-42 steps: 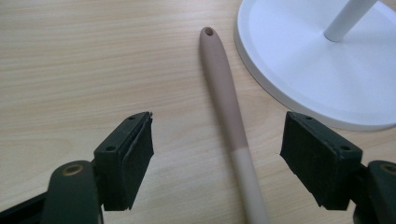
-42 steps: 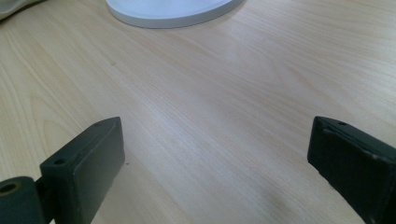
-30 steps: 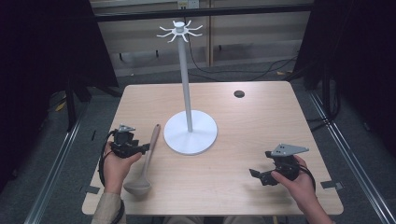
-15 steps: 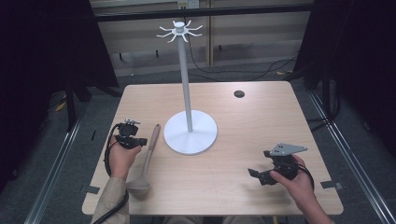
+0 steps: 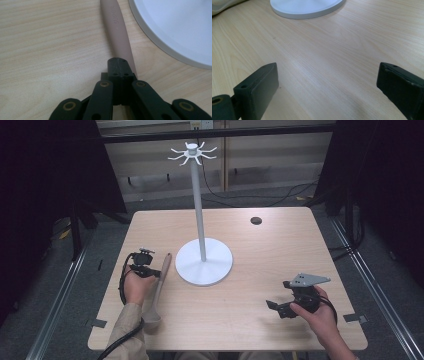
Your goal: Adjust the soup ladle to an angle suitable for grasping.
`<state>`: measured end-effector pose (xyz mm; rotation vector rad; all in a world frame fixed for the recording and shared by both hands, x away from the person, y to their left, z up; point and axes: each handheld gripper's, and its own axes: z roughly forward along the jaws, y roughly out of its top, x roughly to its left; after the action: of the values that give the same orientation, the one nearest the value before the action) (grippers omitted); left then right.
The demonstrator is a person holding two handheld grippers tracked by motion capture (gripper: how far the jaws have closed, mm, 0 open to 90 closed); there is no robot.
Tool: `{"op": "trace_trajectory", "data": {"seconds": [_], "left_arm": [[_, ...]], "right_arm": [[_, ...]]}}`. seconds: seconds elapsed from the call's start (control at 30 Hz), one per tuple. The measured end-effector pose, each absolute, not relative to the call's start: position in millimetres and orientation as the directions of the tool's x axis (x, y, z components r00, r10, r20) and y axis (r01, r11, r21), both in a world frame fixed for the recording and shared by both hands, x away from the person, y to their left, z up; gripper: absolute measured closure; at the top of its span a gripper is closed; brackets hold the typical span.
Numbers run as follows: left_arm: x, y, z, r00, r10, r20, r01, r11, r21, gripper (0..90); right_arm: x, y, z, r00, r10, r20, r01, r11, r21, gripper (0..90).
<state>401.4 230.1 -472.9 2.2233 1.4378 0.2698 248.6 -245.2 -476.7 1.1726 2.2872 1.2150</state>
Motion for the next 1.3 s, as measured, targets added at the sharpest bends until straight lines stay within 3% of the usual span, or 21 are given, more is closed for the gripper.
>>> {"op": "trace_trajectory", "data": {"seconds": [0.57,0.73,0.97,1.2,1.3], "left_arm": [[398,229,-477,0.43,0.892,-0.139,0.814,-0.317,0.487,90.0],[397,231,-476,0.422,0.899,-0.115,0.817,-0.322,0.479,89.4],[395,234,-462,0.406,0.908,-0.101,0.812,-0.307,0.496,79.4],[387,233,-455,0.408,0.906,-0.113,0.82,-0.309,0.482,61.4],[385,233,-454,0.41,0.903,-0.125,0.824,-0.308,0.475,60.0]], "right_arm": [[249,-242,-475,-0.632,0.768,0.105,0.517,0.317,0.795,3.4],[249,-243,-475,-0.629,0.77,0.104,0.518,0.316,0.795,3.4],[249,-244,-476,-0.627,0.772,0.1,0.518,0.318,0.794,3.4],[248,-243,-475,-0.628,0.772,0.099,0.517,0.318,0.795,3.4],[248,-242,-474,-0.63,0.77,0.098,0.516,0.321,0.795,3.4]]}}
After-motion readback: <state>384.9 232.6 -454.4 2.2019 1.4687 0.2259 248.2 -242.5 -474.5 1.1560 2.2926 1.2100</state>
